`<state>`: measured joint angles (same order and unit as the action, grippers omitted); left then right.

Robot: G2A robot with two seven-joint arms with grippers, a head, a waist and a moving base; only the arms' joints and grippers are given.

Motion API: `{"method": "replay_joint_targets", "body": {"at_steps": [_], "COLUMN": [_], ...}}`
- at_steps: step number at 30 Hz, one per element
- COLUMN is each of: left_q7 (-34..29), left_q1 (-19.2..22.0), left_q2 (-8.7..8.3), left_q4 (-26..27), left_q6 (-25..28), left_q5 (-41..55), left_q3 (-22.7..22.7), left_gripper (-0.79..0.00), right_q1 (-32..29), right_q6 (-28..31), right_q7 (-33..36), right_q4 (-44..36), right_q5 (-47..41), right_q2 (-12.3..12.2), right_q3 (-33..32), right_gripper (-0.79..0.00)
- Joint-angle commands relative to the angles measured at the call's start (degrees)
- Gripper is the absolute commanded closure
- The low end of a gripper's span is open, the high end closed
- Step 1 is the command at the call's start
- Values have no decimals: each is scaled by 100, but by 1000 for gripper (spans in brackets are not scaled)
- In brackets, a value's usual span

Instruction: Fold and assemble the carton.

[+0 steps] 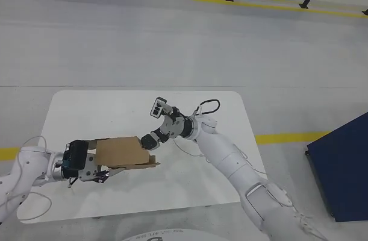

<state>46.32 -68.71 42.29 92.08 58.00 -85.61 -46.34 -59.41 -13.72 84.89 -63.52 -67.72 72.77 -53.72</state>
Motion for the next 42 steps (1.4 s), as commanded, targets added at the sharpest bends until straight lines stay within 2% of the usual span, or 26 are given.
{"method": "replay_joint_targets", "body": {"at_steps": [1, 11, 19, 31, 37, 42], "left_q7": [-4, -4, -4, -292, -209, -110], "left_q1": [52, 253, 347, 742, 778, 707], "left_q2": [-1, -4, -31, 145, 157, 101], "left_q4": [-15, -148, -200, -275, -427, -500], "left_q6": [0, 0, 0, 0, 0, 0], "left_q5": [41, 230, 325, 540, 701, 619], "left_q3": [61, 284, 399, 844, 793, 607], "left_gripper": [0, 0, 0, 0, 0, 0], "right_q1": [34, 75, -184, -38, -12, -205], "right_q6": [-25, 92, -61, -239, -220, -90], "right_q7": [14, 281, 311, 311, 311, 311], "right_q4": [51, 193, -235, -44, -39, -317], "right_q5": [-6, -87, -165, -50, -80, -240], "right_q2": [32, 73, -20, 54, 43, -83], "right_q3": [70, 11, -179, 141, 89, -267], "right_gripper": [-785, -785, -785, -785, -785, -785]}}
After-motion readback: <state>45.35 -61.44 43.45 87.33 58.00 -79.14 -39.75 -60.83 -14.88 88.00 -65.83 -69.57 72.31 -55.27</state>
